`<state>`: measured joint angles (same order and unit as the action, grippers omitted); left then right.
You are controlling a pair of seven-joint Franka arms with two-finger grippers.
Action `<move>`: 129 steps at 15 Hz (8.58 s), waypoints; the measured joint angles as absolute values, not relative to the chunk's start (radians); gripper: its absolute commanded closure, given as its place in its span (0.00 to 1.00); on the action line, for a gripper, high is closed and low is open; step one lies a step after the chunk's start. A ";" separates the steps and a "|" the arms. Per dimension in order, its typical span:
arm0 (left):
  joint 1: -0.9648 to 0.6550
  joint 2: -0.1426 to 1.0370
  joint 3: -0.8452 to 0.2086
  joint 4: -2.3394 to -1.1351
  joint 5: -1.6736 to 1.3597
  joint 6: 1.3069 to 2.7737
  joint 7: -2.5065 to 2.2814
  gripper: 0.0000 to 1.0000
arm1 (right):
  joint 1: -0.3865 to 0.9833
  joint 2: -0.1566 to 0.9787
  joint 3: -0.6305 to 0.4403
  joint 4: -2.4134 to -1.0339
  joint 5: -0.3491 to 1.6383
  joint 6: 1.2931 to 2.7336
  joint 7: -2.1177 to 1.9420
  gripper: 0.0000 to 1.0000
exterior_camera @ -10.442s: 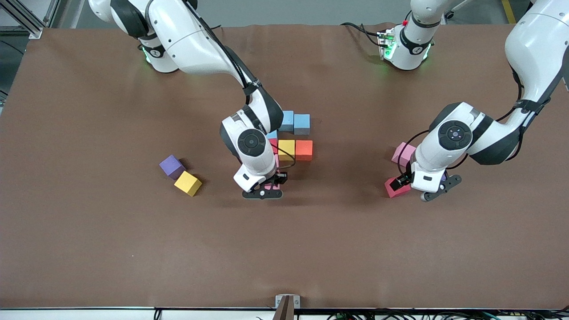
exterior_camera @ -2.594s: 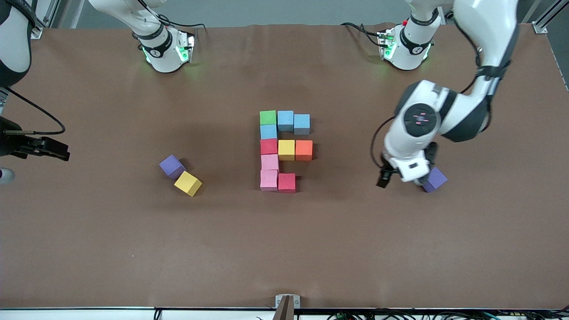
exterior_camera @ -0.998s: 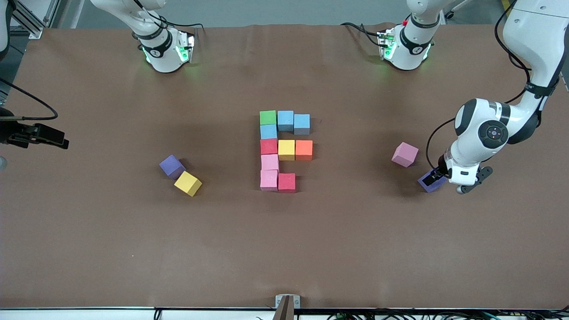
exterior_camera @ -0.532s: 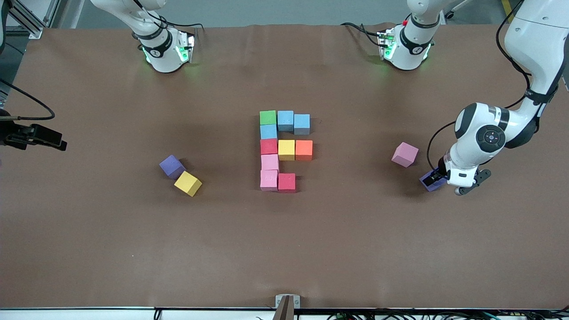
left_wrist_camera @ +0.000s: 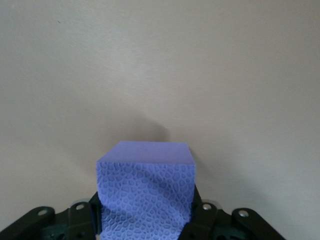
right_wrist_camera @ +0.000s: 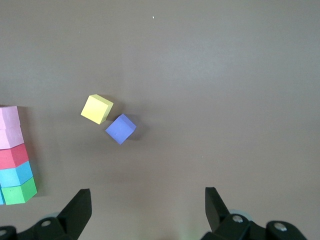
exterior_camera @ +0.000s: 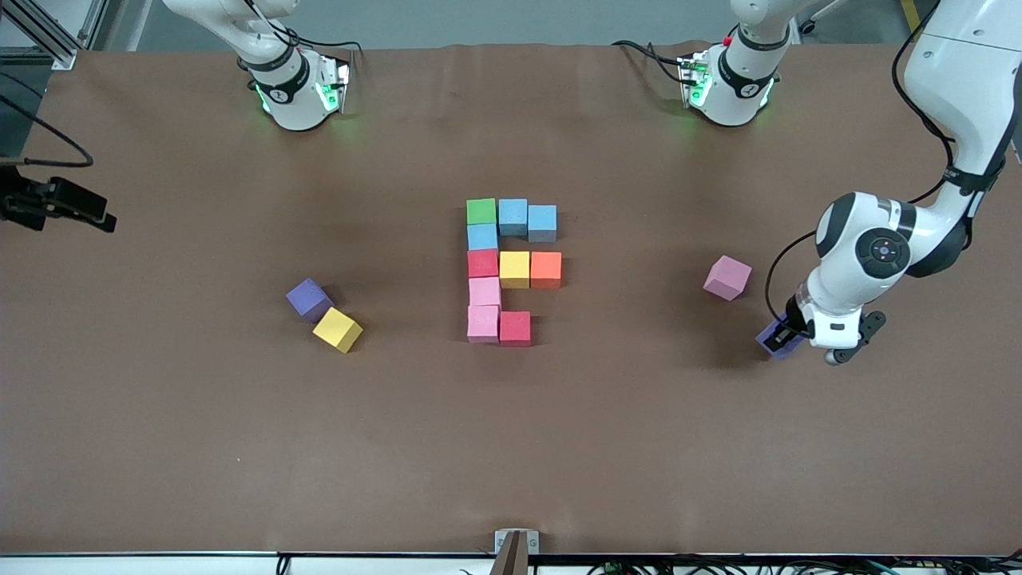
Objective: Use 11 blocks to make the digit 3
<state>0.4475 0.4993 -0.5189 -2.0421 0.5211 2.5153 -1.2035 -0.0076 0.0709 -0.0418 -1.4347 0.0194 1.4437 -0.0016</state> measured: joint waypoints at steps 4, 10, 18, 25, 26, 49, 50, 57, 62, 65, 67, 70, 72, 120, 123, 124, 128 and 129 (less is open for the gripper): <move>0.274 0.543 -0.522 -1.913 0.520 2.413 -1.590 0.72 | -0.008 0.015 -0.041 -1.503 0.020 1.453 -0.002 0.00; 0.023 0.669 -0.520 -1.691 0.477 2.287 -2.033 0.72 | -0.008 -0.061 -0.038 -1.571 0.020 1.457 -0.003 0.00; -0.163 0.829 -0.515 -1.522 0.430 2.242 -2.418 0.72 | -0.008 -0.083 -0.036 -1.577 0.016 1.457 -0.027 0.00; -0.268 0.900 -0.466 -1.420 0.429 2.233 -2.523 0.72 | -0.008 -0.086 -0.034 -1.577 0.007 1.444 -0.048 0.00; -0.290 0.900 -0.449 -1.410 0.422 2.227 -2.528 0.72 | -0.008 -0.086 -0.034 -1.577 0.003 1.443 -0.048 0.00; -0.428 0.936 -0.383 -1.327 0.409 2.235 -2.560 0.71 | -0.008 -0.095 -0.028 -1.578 -0.004 1.438 -0.049 0.00; -0.428 0.937 -0.383 -1.327 0.409 2.236 -2.560 0.71 | -0.008 -0.095 -0.027 -1.578 -0.004 1.438 -0.049 0.00; -0.431 0.945 -0.383 -1.326 0.408 2.262 -2.560 0.00 | -0.008 -0.095 -0.024 -1.578 -0.004 1.439 -0.049 0.00; -0.432 0.958 -0.382 -1.303 0.408 2.288 -2.559 0.00 | -0.008 -0.095 -0.024 -1.578 -0.004 1.439 -0.049 0.00; -0.432 0.939 -0.383 -1.293 0.408 2.279 -2.554 0.00 | -0.007 -0.095 -0.022 -1.578 -0.004 1.439 -0.050 0.00; -0.432 0.919 -0.386 -1.292 0.408 2.257 -2.548 0.00 | -0.006 -0.095 -0.020 -1.578 -0.004 1.439 -0.050 0.00; -0.432 0.878 -0.386 -1.292 0.408 2.219 -2.510 0.00 | -0.005 -0.095 -0.019 -1.578 -0.004 1.439 -0.050 0.00; -0.431 0.843 -0.386 -1.293 0.408 2.195 -2.460 0.00 | -0.005 -0.095 -0.019 -1.578 -0.004 1.439 -0.050 0.00; 0.392 -0.018 -0.390 -1.540 0.026 1.597 0.045 0.00 | -0.006 -0.095 -0.023 -1.579 0.000 1.423 -0.044 0.00; 0.391 -0.015 -0.391 -1.540 0.026 1.597 0.045 0.00 | -0.006 -0.095 -0.023 -1.579 0.000 1.423 -0.043 0.00; 0.390 -0.014 -0.391 -1.540 0.026 1.597 0.045 0.00 | -0.006 -0.095 -0.022 -1.579 0.000 1.423 -0.043 0.00; 0.387 -0.008 -0.391 -1.540 0.026 1.597 0.045 0.00 | -0.003 -0.096 -0.017 -1.579 0.003 1.425 -0.043 0.00; 0.385 -0.007 -0.391 -1.540 0.026 1.597 0.045 0.00 | -0.002 -0.096 -0.016 -1.579 0.003 1.425 -0.043 0.00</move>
<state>0.3848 -0.0072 -0.3906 -1.5396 0.0260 1.5969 0.0448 -0.0025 -0.0956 -0.0159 -1.5791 0.0026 1.4248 -0.0432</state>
